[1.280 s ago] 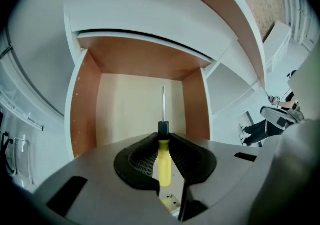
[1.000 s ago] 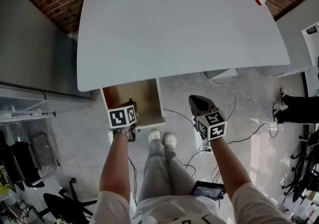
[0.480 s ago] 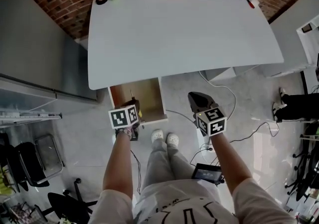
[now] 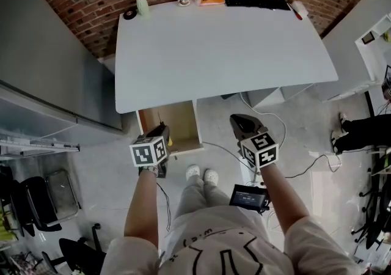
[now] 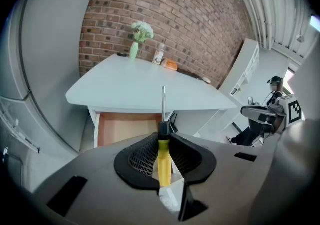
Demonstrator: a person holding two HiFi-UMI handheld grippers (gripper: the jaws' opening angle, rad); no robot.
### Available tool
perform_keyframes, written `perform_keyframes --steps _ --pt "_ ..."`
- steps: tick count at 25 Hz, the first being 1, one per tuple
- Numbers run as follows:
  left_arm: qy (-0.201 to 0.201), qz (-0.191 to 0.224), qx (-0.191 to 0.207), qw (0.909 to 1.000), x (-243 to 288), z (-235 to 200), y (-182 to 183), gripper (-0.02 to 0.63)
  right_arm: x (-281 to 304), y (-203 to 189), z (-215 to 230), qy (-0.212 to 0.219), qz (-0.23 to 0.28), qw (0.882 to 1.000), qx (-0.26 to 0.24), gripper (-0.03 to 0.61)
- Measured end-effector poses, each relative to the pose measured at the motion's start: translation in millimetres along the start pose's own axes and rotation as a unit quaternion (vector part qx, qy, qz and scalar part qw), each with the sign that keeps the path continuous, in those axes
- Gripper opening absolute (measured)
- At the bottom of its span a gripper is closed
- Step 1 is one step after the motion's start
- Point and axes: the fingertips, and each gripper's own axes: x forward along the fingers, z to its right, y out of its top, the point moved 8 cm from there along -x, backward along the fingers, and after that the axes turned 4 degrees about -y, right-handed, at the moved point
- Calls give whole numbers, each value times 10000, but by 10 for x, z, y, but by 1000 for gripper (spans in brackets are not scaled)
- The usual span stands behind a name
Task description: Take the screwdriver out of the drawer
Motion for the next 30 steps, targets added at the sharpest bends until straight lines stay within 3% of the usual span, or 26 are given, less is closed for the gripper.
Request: perform_keyframes --steps 13,20,30 --pt "-100 994 441 9940 -594 334 374 78 -520 444 12 -251 644 9976 53 20" --pt "-37 1430 872 9859 -835 527 624 78 -718 711 26 -374 1024 9940 -79 20" --pt "-75 2023 1030 9739 -1071 687 872 78 -862 1022 -19 -488 1441 9877 -368 20"
